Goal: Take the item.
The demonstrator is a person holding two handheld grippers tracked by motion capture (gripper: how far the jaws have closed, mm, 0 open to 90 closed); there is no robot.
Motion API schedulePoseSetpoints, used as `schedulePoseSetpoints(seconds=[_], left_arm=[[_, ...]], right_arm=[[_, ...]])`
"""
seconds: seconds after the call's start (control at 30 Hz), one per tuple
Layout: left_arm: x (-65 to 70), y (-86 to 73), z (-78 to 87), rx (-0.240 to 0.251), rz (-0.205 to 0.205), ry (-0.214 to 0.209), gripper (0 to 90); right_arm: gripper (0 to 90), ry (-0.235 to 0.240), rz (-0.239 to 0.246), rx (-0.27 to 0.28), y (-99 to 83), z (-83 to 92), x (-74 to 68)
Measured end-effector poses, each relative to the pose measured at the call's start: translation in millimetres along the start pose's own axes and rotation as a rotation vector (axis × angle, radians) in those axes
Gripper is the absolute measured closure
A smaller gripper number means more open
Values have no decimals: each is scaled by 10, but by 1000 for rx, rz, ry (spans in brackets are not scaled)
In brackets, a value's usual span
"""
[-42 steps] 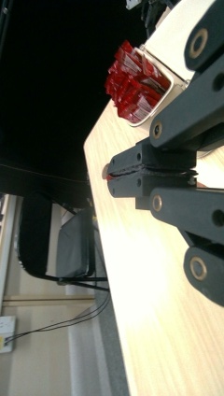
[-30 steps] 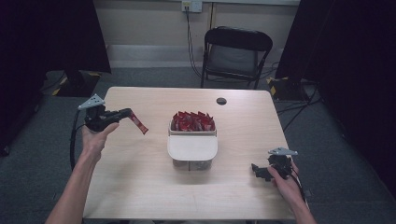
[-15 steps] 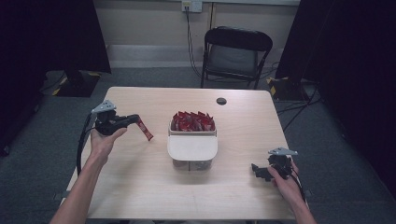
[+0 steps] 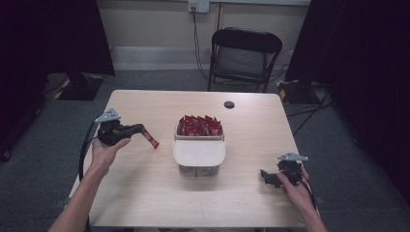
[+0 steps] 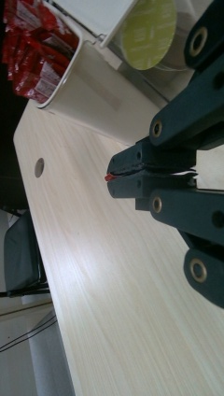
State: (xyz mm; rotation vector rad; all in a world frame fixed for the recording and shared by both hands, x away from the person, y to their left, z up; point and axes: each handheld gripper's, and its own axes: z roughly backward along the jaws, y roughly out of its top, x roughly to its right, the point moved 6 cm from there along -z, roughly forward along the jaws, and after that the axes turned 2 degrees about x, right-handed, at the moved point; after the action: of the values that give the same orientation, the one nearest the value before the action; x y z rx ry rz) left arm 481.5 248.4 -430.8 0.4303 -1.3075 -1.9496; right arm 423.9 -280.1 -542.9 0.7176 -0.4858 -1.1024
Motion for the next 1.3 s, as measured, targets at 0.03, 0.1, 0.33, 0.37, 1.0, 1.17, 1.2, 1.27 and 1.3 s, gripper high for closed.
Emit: schedulePoseSetpoints(seconds=[0.03, 0.1, 0.33, 0.37, 1.0, 1.17, 1.2, 1.27, 1.3], left_arm=[[2, -15, 26, -12, -3, 1, 876], [7, -30, 42, -22, -2, -3, 875], [36, -127, 102, -22, 2, -10, 875], [39, -130, 105, -25, -2, -9, 875], [36, -337, 36, -72, 26, -36, 872], [38, -385, -28, -63, 27, -41, 869], [36, -395, -45, -69, 17, -39, 869], [56, -419, -84, -78, 2, -43, 865], [56, -419, -84, -78, 2, -43, 864]], right_arm=[[0, 0, 0, 1, 0, -1, 0], [0, 0, 0, 0, 0, 0, 0], [0, -2, 0, 1, 0, -1, 1], [0, -2, 0, 1, 0, -1, 1], [0, -2, -2, 0, -1, 1, -1], [0, -2, -1, 1, 0, 0, 0], [0, -2, -1, 1, 0, 0, 0], [0, -2, -1, 1, 0, 0, 0], [0, -2, -1, 1, 0, 0, 0]])
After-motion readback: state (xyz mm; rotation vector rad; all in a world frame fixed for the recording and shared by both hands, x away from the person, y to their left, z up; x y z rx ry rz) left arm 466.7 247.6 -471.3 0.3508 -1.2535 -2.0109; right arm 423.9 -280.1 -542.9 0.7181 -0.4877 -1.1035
